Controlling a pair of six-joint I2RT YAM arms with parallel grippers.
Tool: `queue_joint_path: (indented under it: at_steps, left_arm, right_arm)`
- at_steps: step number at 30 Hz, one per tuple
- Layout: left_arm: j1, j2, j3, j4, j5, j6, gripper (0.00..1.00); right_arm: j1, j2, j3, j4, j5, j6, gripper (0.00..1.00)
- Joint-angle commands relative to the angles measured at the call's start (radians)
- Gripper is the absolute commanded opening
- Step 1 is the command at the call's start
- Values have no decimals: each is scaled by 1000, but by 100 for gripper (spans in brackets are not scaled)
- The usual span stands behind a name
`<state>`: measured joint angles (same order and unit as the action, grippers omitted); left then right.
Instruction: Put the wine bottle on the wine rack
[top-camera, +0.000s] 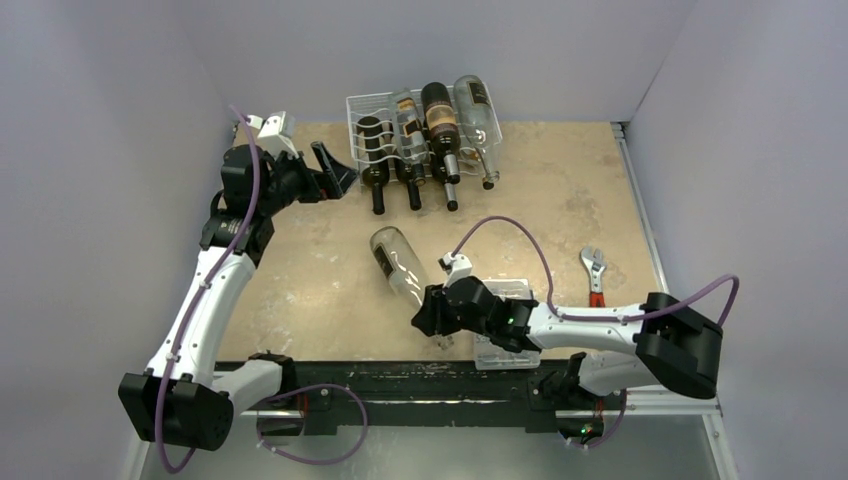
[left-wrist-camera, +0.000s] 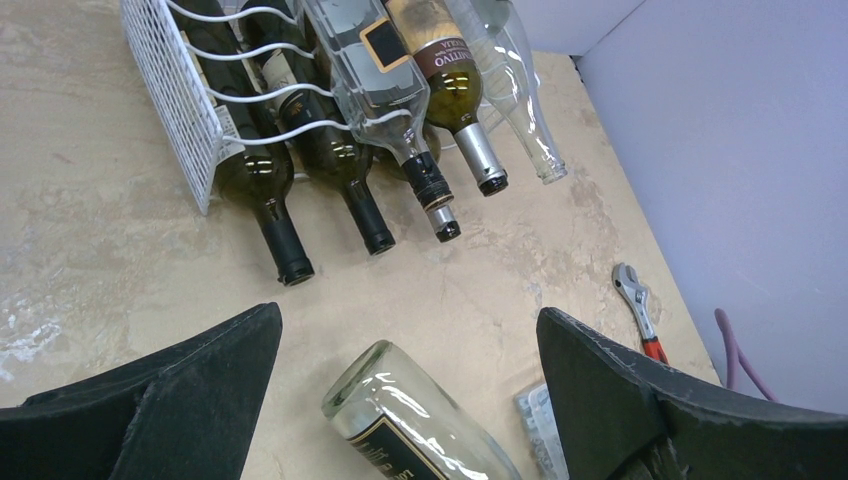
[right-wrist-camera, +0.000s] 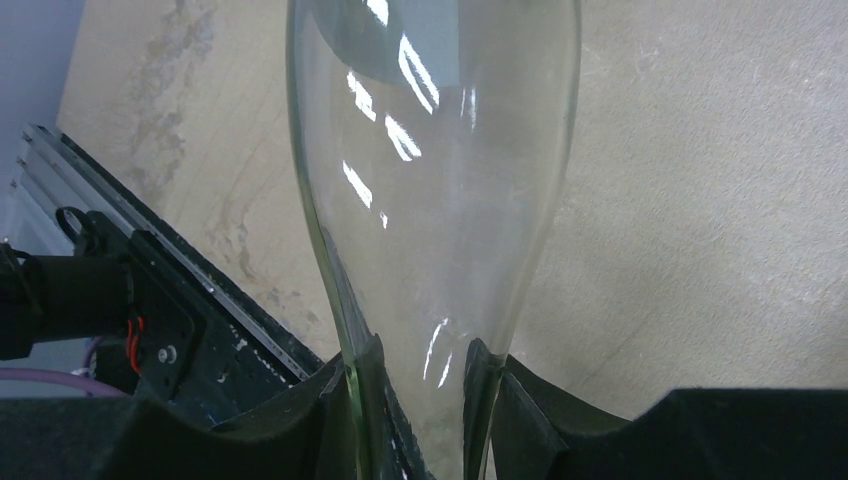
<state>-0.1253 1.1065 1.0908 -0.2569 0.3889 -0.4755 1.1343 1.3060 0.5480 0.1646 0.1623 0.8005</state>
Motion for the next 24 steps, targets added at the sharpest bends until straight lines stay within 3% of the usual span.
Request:
queue_joint_path:
  at_steps: [1, 17, 24]
  left_arm:
    - [-4, -24, 42, 21, -1, 7, 100]
    - [-4, -85, 34, 25, -27, 12, 100]
    - [-2, -112, 28, 27, -45, 22, 100]
  right_arm:
    - [-7, -104, 90, 215, 46, -2, 0]
    - [-33, -11, 355, 149, 118, -82, 0]
    - [-99, 53, 467, 138, 130, -121, 0]
